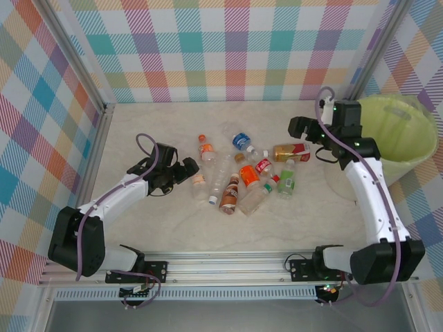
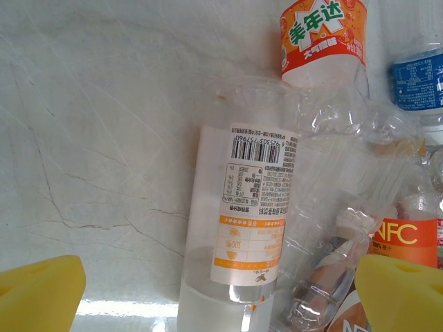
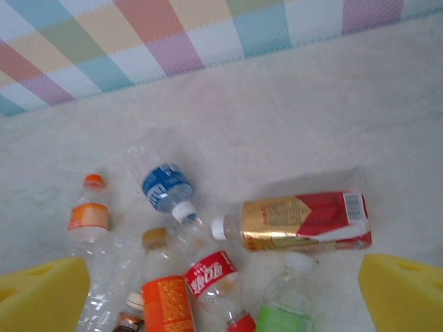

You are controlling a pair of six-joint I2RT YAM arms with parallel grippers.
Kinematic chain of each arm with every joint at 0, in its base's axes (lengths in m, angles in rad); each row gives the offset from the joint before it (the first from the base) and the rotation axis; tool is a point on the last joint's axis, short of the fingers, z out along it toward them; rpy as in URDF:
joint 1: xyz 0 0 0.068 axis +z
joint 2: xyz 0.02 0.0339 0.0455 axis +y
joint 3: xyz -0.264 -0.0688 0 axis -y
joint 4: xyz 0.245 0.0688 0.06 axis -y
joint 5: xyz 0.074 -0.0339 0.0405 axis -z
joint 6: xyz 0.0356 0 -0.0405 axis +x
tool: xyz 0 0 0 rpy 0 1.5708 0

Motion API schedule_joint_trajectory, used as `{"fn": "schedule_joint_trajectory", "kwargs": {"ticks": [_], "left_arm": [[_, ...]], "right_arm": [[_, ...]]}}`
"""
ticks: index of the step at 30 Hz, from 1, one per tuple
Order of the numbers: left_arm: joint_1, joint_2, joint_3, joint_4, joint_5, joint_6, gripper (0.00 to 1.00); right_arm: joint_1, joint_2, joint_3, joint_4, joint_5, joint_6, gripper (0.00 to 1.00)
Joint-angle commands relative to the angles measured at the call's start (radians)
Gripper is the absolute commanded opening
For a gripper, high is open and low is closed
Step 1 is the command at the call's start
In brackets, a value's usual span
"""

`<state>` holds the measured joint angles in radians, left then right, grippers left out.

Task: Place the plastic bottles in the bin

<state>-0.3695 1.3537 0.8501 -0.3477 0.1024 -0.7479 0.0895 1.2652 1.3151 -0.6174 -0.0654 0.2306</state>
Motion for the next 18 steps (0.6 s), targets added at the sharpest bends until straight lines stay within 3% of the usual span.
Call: {"fn": "schedule_joint_trajectory", "kwargs": {"ticks": [1, 10, 14, 18], "left_arm": [[0.015, -0.009, 0.007, -0.039, -0.019, -0.014, 1.0], [0.021, -0.04, -0.006, -0.072, -0.052, -0.013, 1.0], [0.025, -0.047, -0.004, -0.079, -0.05, -0.002, 1.0], [0.026, -0.054, 0.022, -0.091, -0.004, 0.045, 1.0]], "right_arm": [[0.026, 0.052, -0.031, -0.065, 0.159, 0.06, 1.0], [0.141, 0.19, -0.193, -0.066, 0.311, 0.196, 1.0], [0.156, 0.217, -0.295, 0.031, 0.282, 0.253, 0.88], [0.156, 0.268, -0.35, 0.095, 0.264, 0.278, 0.82]]}}
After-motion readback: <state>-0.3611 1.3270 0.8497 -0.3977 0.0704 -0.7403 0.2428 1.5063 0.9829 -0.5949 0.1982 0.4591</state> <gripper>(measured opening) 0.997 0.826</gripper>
